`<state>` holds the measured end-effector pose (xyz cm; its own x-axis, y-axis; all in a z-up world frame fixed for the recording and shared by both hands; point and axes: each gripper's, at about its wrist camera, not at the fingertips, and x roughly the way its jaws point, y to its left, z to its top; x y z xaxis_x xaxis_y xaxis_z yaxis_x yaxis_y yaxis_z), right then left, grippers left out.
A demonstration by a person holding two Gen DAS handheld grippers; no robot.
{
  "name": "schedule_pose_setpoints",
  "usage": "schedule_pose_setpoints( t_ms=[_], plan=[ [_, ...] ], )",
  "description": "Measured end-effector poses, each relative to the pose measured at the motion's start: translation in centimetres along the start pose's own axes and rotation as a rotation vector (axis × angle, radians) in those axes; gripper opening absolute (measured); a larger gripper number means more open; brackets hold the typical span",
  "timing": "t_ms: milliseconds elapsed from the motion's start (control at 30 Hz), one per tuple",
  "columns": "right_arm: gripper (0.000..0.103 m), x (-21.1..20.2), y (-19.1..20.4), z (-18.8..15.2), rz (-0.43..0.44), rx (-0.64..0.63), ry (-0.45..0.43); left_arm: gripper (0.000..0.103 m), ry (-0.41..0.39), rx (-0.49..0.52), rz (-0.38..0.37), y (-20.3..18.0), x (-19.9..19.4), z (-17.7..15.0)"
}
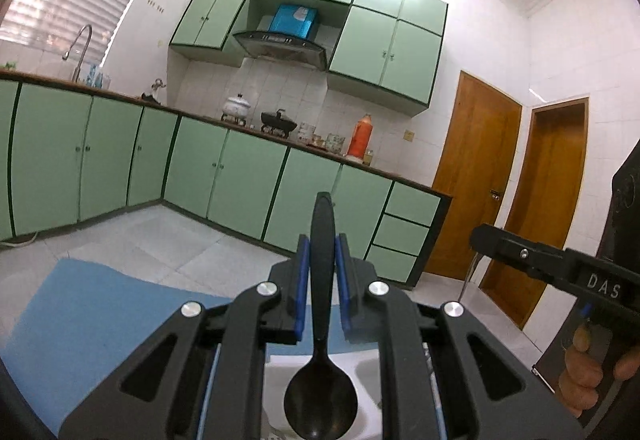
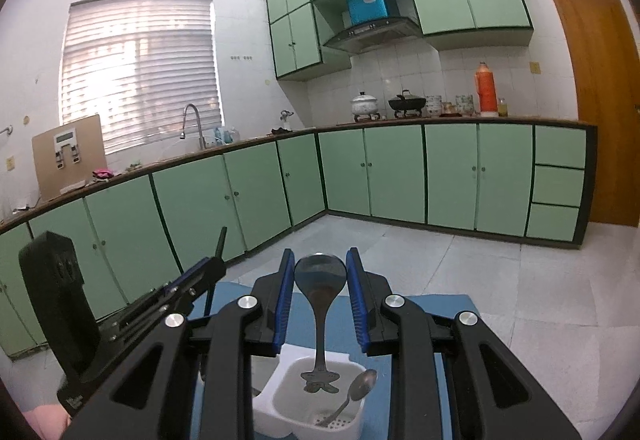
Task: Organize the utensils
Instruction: 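Lower the black spoon into the holder with the left tool while the right tool drops its silver spoon in, then withdraw both open tools from the holder back over the chopsticks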
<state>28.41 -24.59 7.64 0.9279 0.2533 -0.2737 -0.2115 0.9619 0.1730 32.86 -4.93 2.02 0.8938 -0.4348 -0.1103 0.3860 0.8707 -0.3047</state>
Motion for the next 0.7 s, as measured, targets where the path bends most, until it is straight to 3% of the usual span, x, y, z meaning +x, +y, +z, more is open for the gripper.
schedule_pose_setpoints(
  t_ms=[267, 533, 700],
  plan=[
    [0.026, 2.6, -0.3, -2.1, -0.028, -0.011, 0.045, 0.012, 0.036, -0.008, 0.005, 1.2, 1.2, -2.6],
    [0.027, 3.3, 0.3, -3.2, -0.012, -0.026, 0.089, 0.014, 0.056, -0.004, 0.01, 1.6, 0.1, -2.8],
    [0.027, 2.8, 0.4, -3.3, -0.012, -0.029, 0.088, 0.029, 0.052, -0.006, 0.02, 1.8, -1.0, -2.5]
  ],
)
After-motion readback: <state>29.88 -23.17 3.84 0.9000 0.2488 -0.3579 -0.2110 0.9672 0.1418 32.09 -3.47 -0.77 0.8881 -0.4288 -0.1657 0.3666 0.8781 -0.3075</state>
